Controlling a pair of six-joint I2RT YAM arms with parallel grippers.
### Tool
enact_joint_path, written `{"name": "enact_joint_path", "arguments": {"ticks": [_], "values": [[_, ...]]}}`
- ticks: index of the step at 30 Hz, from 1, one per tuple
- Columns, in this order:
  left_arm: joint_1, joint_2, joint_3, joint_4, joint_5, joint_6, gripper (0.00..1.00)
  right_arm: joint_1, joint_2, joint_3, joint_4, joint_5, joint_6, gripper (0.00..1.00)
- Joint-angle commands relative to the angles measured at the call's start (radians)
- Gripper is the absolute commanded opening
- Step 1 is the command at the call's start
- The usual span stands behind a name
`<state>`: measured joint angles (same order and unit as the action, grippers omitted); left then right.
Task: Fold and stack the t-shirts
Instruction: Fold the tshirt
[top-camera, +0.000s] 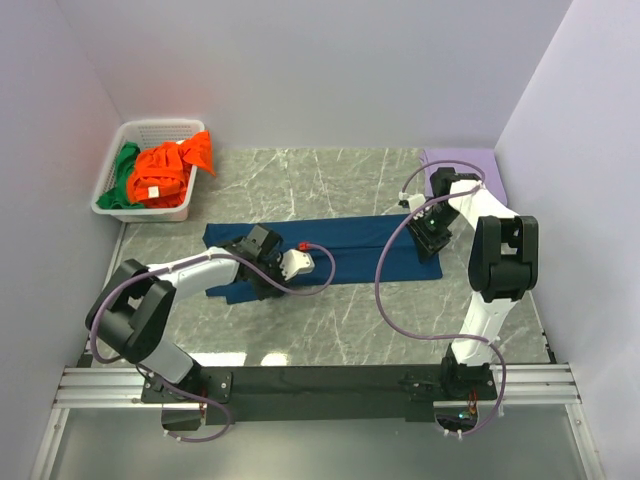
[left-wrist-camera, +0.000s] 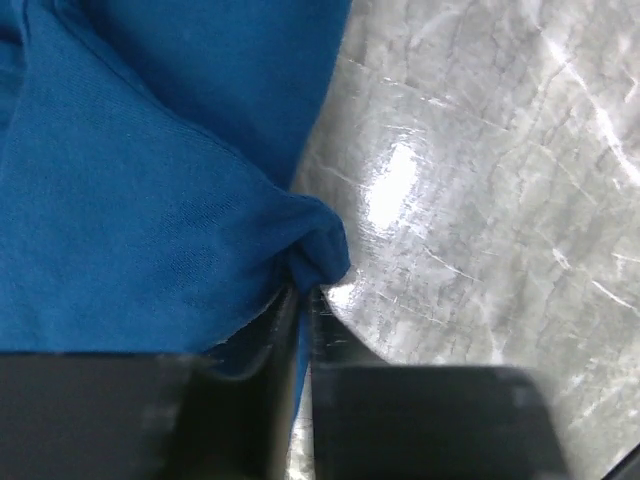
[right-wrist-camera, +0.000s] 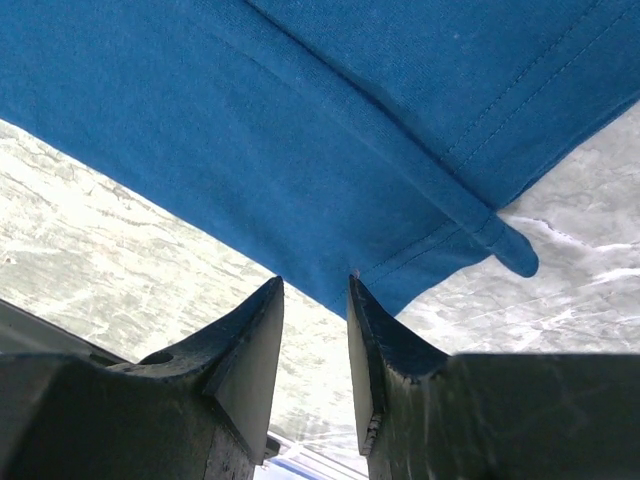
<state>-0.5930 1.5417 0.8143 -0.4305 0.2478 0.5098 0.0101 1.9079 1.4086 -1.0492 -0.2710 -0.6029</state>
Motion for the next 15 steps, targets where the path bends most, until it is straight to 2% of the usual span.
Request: {"name": "enact_joint_path", "arguments": {"ticks": [1,2,9,15], "values": [[-0.004,0.032,-0.011,-0.066,0.05,0.016,0.05,-0.005,0.002,0.036,-0.017,0.007,0.0,0.39],[-0.001,0.012,-0.001,-0.106,0.056,0.021,0.01,-0.006,0.002,0.038,-0.017,0.007,-0.001,0.39],[0.143,-0.022,0.172,-0.315,0.131,0.107,0.01,-0.006,0.008,0.039,-0.014,0.007,-0.006,0.38],[0.255,0.067,0.361,-0.337,0.131,0.179,0.01,-0.006,0.02,0.044,-0.006,0.006,-0.008,0.37]]}}
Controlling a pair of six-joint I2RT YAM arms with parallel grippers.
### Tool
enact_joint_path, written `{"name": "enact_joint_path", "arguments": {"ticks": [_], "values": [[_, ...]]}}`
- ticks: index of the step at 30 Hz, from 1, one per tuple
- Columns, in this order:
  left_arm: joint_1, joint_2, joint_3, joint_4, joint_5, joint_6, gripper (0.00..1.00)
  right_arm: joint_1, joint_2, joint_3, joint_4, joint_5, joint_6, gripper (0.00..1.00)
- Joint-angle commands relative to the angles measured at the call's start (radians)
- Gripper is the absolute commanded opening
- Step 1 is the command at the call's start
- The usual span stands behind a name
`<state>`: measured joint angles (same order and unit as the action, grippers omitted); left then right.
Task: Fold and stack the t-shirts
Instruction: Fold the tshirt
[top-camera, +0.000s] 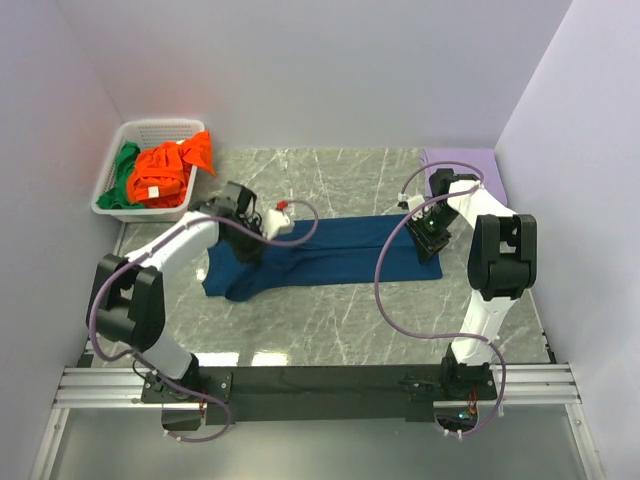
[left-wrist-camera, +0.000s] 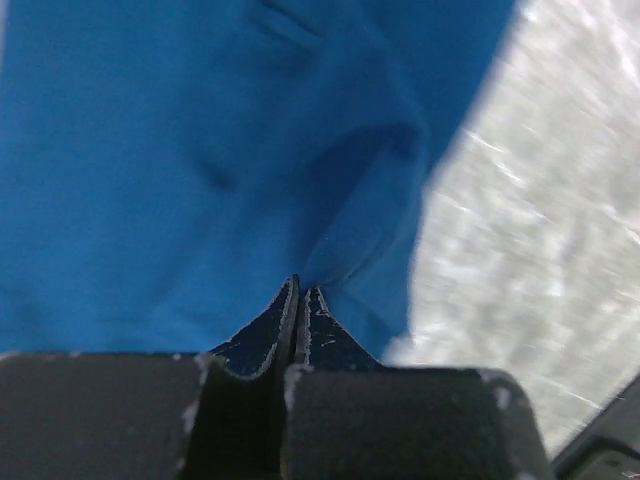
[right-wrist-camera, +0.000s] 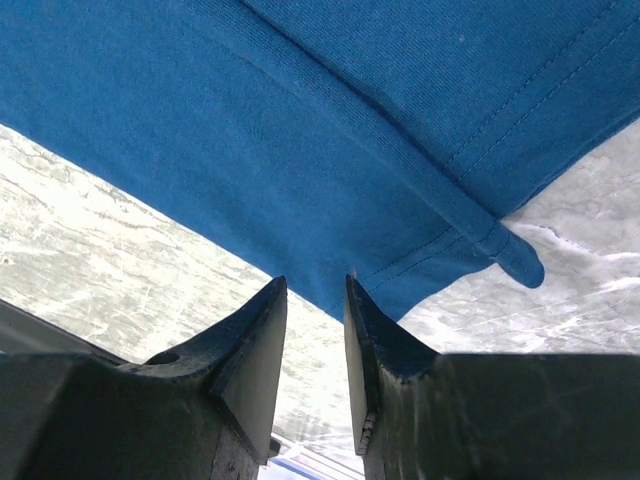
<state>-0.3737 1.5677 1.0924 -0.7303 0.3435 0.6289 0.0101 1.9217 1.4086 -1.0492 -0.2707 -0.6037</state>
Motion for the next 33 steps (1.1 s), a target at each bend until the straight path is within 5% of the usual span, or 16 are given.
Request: {"name": "enact_joint_path", "arguments": {"ticks": [1,12,15,16,21,33], "values": [[0.045,0.061,0.139,-0.034,0.038,0.072,0.01,-0.006,0.008,0.043,-0.006,0.005,-0.005,0.36],[0.147,0.44,0.584,-0.031,0.035,0.175,0.01,-0.004,0.023,0.053,-0.008,-0.008,-0.004,0.36],[0.157,0.502,0.67,0.017,0.019,0.181,0.14,-0.006,0.026,0.053,-0.011,-0.015,-0.007,0.36],[0.16,0.515,0.679,0.034,0.012,0.175,0.26,-0.004,0.028,0.05,-0.011,-0.018,-0.005,0.36],[0.191,0.525,0.698,0.078,-0.009,0.115,0.49,-0.006,0.026,0.043,-0.008,-0.031,-0.005,0.36],[0.369,0.411,0.52,0.043,0.118,-0.178,0.47,0.01,0.048,0.059,0.009,-0.1,0.027,0.36]]}}
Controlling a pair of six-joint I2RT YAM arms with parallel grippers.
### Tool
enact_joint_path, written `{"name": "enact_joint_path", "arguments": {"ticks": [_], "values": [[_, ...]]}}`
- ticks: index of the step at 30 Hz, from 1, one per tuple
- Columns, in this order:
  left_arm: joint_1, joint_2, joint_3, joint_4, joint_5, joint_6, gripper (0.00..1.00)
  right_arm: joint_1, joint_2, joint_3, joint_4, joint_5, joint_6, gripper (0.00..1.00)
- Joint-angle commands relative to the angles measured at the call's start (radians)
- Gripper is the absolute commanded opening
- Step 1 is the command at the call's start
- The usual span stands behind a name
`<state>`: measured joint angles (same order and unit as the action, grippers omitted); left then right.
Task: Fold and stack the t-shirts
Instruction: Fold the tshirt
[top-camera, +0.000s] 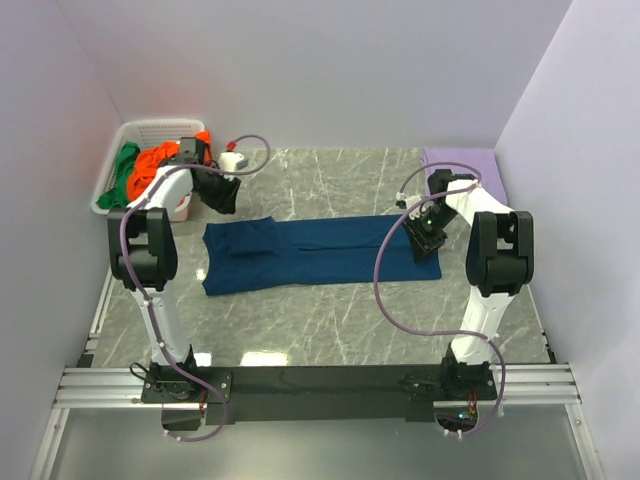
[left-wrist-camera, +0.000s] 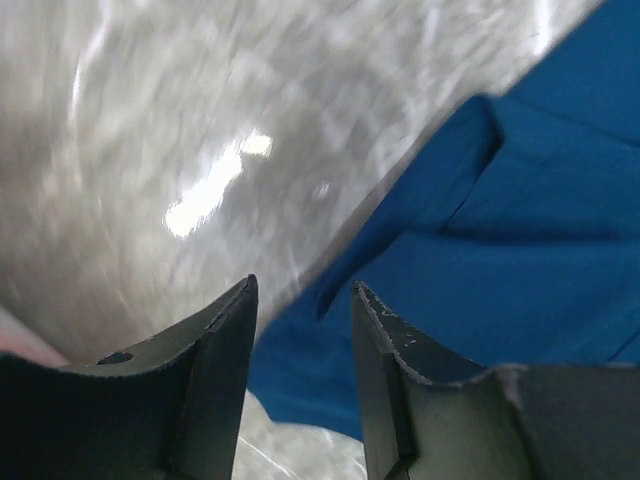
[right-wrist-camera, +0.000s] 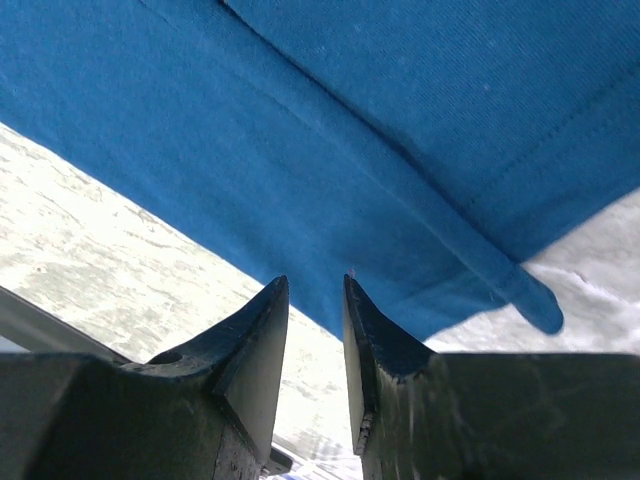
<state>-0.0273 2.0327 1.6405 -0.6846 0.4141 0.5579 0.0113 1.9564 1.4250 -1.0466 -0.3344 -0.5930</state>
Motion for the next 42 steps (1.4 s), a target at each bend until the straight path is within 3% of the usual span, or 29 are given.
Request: {"name": "enact_joint_path", "arguments": {"ticks": [1,10,14,19,25,31,36,42], "values": [[0.026,-0.049,-0.039,0.002,0.051,-0.133,0.48,0.015,0.016,0.048,0.007,-0.04,0.018,0.36],[0.075,0.05,0.013,-0.039,0.089,-0.158,0.57,0.026,0.022,0.066,0.002,-0.052,0.022,0.36],[0.079,0.052,0.015,-0.049,0.146,-0.158,0.5,0.064,0.016,0.115,0.016,-0.106,0.05,0.36],[0.081,0.052,-0.001,-0.053,0.172,-0.17,0.41,0.151,0.065,0.291,0.034,-0.219,0.14,0.34],[0.086,0.038,-0.022,-0.04,0.176,-0.184,0.38,0.315,0.154,0.455,0.278,-0.348,0.404,0.35],[0.098,0.017,-0.041,-0.03,0.175,-0.216,0.41,0.487,0.344,0.699,0.487,-0.275,0.674,0.38],[0.104,0.011,-0.056,-0.016,0.183,-0.24,0.44,0.582,0.464,0.813,0.574,-0.172,0.702,0.38],[0.116,0.018,-0.068,0.0,0.183,-0.247,0.46,0.645,0.516,0.824,0.628,-0.051,0.699,0.47]]}}
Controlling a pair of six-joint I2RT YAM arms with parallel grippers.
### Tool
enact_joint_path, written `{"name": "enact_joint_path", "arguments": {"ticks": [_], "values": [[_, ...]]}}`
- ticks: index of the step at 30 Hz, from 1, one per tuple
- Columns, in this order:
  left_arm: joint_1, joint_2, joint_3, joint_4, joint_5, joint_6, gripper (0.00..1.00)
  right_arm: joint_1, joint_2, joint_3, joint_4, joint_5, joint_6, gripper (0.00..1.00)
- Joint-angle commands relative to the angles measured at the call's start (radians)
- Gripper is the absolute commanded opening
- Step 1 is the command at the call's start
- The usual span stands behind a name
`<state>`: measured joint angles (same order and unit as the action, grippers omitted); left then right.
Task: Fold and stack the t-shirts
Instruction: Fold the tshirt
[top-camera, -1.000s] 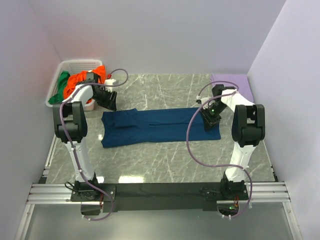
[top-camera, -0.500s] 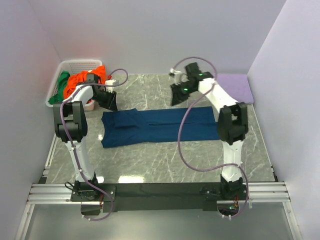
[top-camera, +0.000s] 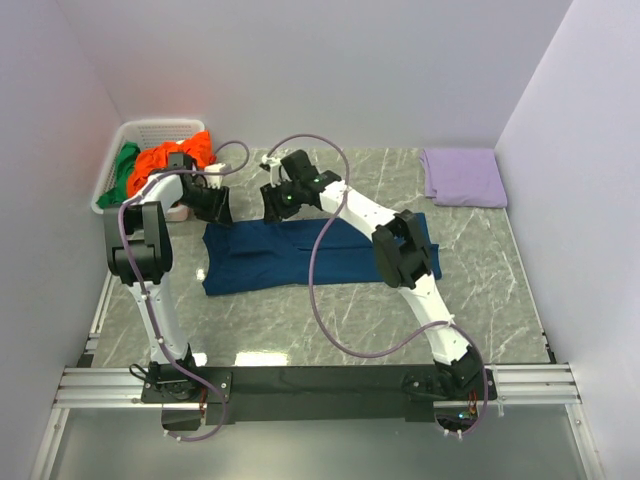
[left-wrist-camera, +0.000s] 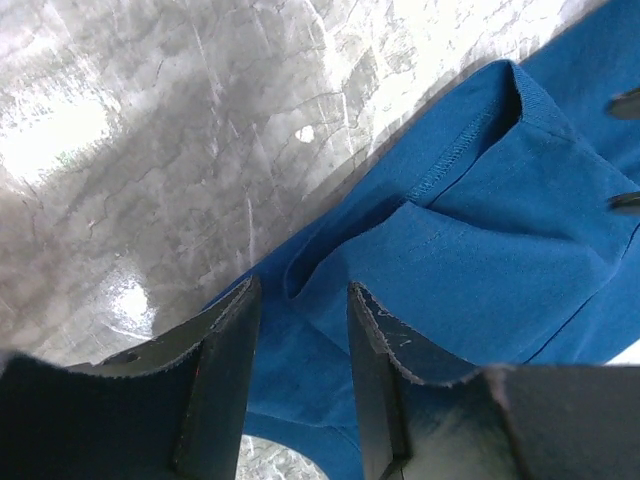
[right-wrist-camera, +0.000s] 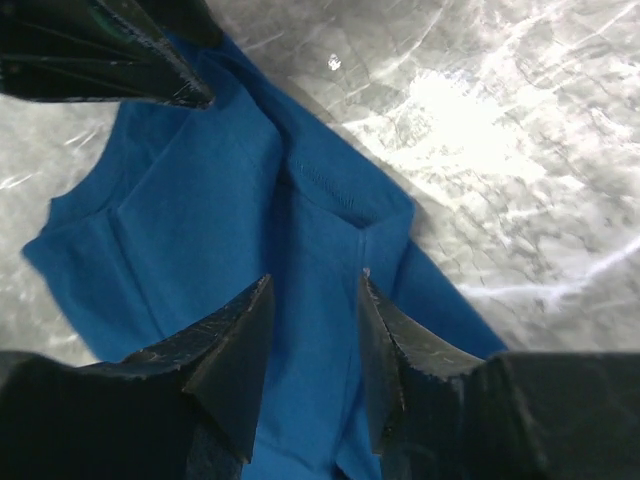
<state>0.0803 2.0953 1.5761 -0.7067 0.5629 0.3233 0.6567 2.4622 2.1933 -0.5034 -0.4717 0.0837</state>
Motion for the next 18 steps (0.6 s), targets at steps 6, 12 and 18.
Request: {"name": "enact_joint_path", "arguments": {"ticks": [6,12,18], "values": [[0.019,-0.037,-0.001,0.027,0.051,-0.007,0.43,0.027,0.061,0.094,0.083,0.154,-0.007,0.47],[0.026,-0.021,0.019,0.015,0.066,-0.006,0.43,0.047,0.116,0.201,0.011,0.18,-0.005,0.46],[0.029,-0.011,0.027,0.003,0.066,0.005,0.43,0.055,0.124,0.172,-0.017,0.2,-0.004,0.46]]}}
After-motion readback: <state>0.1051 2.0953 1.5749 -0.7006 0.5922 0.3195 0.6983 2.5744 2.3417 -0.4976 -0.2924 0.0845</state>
